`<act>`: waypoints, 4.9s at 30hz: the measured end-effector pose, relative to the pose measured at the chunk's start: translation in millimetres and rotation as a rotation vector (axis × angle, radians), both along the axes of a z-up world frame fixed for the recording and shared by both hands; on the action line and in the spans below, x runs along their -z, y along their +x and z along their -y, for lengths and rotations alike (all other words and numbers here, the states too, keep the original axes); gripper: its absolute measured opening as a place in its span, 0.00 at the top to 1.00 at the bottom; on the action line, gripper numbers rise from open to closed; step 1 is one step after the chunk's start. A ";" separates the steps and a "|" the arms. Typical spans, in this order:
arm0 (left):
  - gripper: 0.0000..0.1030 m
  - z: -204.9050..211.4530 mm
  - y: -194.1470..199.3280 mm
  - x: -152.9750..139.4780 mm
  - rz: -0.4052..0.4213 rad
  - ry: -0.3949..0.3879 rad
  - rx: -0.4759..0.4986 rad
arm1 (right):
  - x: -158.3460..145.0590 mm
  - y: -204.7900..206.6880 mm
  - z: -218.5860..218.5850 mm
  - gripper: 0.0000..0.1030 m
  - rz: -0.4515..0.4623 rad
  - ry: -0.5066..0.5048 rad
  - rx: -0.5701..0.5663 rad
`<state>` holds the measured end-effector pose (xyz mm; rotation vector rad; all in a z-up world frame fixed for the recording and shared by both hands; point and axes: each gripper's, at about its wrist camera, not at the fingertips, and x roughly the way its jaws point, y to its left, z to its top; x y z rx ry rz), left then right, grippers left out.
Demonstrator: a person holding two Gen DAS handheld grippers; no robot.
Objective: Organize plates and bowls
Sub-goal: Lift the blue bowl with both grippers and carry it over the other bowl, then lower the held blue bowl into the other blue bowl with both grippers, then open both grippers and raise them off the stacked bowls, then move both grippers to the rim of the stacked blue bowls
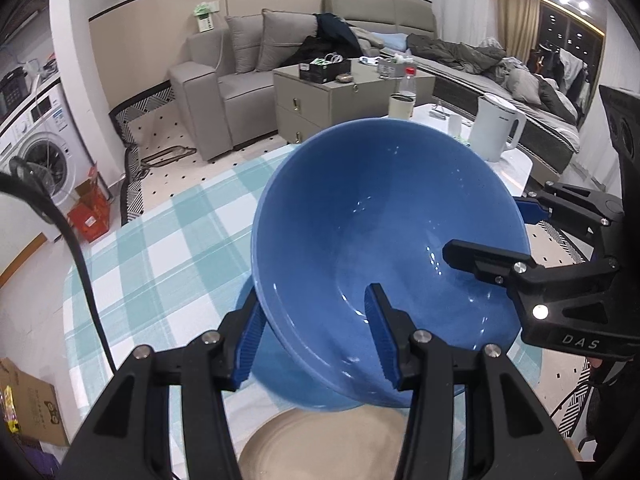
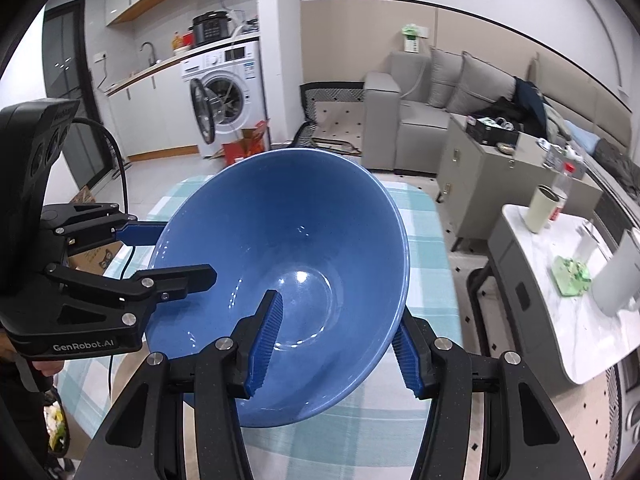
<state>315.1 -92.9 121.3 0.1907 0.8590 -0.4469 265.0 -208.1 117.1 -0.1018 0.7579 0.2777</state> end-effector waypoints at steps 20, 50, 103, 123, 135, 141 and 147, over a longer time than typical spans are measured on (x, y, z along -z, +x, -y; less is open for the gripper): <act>0.53 -34.2 7.2 44.1 -0.083 0.044 -0.077 | 35.9 24.5 -54.6 0.47 -0.096 -0.017 -0.074; 0.53 -18.8 21.2 78.6 -0.115 0.151 -0.073 | 85.4 45.5 -62.0 0.47 -0.175 -0.168 -0.069; 0.39 -14.5 21.3 89.6 -0.127 0.134 -0.045 | 99.2 49.8 -57.2 0.31 -0.165 -0.164 -0.089; 0.00 -66.1 17.0 86.7 -0.131 -0.106 -0.182 | 94.7 39.9 -1.4 0.01 -0.170 0.143 -0.081; 0.00 -54.5 25.1 95.4 -0.140 -0.090 -0.149 | 102.9 45.9 1.6 0.01 -0.181 0.141 -0.054; 0.00 -53.4 25.0 97.4 -0.143 -0.093 -0.148 | 106.3 49.9 1.8 0.01 -0.197 0.169 -0.049; 0.00 -51.7 26.4 101.1 -0.147 -0.096 -0.135 | 111.3 52.9 3.3 0.01 -0.193 0.222 -0.061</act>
